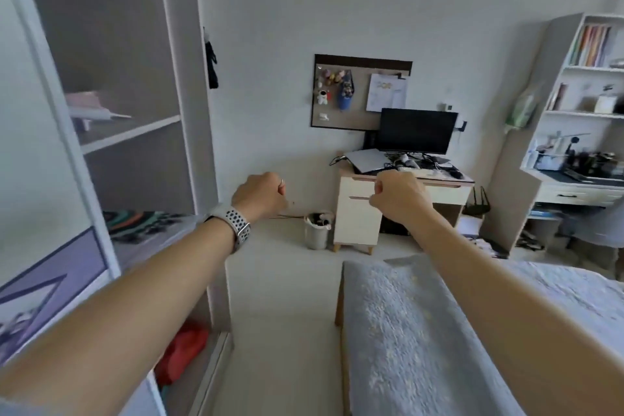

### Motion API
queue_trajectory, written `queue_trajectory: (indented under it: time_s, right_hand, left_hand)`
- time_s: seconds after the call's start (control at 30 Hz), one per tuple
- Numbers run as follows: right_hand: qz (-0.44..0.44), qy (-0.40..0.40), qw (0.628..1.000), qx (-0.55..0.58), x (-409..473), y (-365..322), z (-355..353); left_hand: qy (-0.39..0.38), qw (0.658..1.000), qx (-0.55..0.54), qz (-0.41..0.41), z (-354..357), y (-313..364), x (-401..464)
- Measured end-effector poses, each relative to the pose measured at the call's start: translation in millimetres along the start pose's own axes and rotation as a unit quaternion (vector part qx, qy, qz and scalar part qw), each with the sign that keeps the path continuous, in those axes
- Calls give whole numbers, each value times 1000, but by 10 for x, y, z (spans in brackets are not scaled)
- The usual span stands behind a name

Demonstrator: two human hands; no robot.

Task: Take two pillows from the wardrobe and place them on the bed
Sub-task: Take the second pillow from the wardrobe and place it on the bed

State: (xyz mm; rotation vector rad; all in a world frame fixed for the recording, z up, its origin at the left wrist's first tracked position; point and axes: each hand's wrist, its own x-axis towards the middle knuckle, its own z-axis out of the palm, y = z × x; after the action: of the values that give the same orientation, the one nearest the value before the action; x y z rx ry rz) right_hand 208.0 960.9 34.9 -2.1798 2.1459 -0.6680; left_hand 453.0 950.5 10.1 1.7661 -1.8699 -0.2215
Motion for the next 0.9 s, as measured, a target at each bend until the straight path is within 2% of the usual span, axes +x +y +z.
queue_trajectory:
  time_s: [0.27, 0.43, 0.67, 0.9]
  right_hand:
    - [-73, -38, 995, 54, 109, -1111, 446]
    - [-102, -39, 992, 64, 196, -1622, 673]
    - [-125, -56, 988, 71, 585, -1992, 976]
    - [-180, -61, 980, 66, 1484, -2080, 1364]
  left_hand:
    - [27, 997, 21, -69, -617, -1013, -239]
    - [56, 994, 42, -79, -877, -1422, -194]
    - [61, 993, 53, -90, -823, -1779, 172]
    - [82, 986, 62, -129, -635, -2074, 930]
